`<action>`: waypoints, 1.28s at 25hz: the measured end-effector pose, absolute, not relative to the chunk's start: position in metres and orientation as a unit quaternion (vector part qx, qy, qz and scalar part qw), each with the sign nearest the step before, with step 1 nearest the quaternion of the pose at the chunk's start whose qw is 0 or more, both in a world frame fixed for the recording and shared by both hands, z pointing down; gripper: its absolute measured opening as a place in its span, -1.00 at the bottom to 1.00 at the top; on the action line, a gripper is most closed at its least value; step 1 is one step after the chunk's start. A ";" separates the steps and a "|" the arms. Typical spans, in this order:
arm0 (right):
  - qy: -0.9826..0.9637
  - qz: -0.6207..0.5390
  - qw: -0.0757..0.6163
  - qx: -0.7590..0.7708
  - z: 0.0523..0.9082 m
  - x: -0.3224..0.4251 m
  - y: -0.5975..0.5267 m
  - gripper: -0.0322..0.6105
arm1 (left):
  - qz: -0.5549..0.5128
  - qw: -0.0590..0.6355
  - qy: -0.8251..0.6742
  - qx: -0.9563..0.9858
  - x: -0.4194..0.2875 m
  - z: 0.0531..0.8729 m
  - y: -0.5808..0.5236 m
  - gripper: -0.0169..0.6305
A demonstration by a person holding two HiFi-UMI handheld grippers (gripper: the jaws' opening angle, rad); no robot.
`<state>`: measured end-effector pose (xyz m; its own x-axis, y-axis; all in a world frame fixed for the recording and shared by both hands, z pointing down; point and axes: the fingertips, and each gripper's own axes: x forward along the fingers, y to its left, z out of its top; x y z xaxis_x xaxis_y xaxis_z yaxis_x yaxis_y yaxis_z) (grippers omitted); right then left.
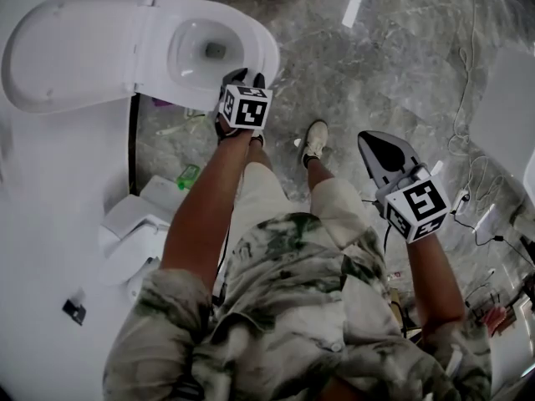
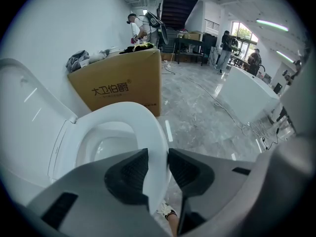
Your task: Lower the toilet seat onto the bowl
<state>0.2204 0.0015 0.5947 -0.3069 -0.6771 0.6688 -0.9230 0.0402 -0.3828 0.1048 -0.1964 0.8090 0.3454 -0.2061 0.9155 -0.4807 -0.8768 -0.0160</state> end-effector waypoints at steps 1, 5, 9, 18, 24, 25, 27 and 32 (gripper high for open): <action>-0.704 0.398 0.155 0.567 0.597 0.221 0.001 -0.83 | 0.532 0.131 -0.212 0.809 0.105 0.812 -0.196 -0.50; -0.704 0.404 0.157 0.563 0.608 0.220 -0.002 -0.83 | 0.533 0.134 -0.211 0.808 0.107 0.826 -0.195 -0.50; -0.704 0.409 0.159 0.559 0.618 0.221 -0.004 -0.83 | 0.537 0.137 -0.207 0.807 0.109 0.840 -0.192 -0.50; -0.705 0.415 0.160 0.553 0.636 0.220 -0.013 -0.83 | 0.544 0.142 -0.206 0.801 0.111 0.867 -0.190 -0.51; -0.704 0.423 0.161 0.548 0.647 0.218 -0.012 -0.83 | 0.550 0.148 -0.204 0.796 0.113 0.886 -0.187 -0.51; -0.704 0.424 0.161 0.547 0.649 0.218 -0.012 -0.83 | 0.551 0.149 -0.203 0.796 0.114 0.890 -0.187 -0.51; -0.703 0.427 0.163 0.545 0.654 0.218 -0.011 -0.83 | 0.553 0.150 -0.201 0.794 0.115 0.898 -0.186 -0.51; -0.704 0.432 0.167 0.539 0.665 0.218 -0.010 -0.83 | 0.558 0.149 -0.203 0.791 0.115 0.916 -0.186 -0.52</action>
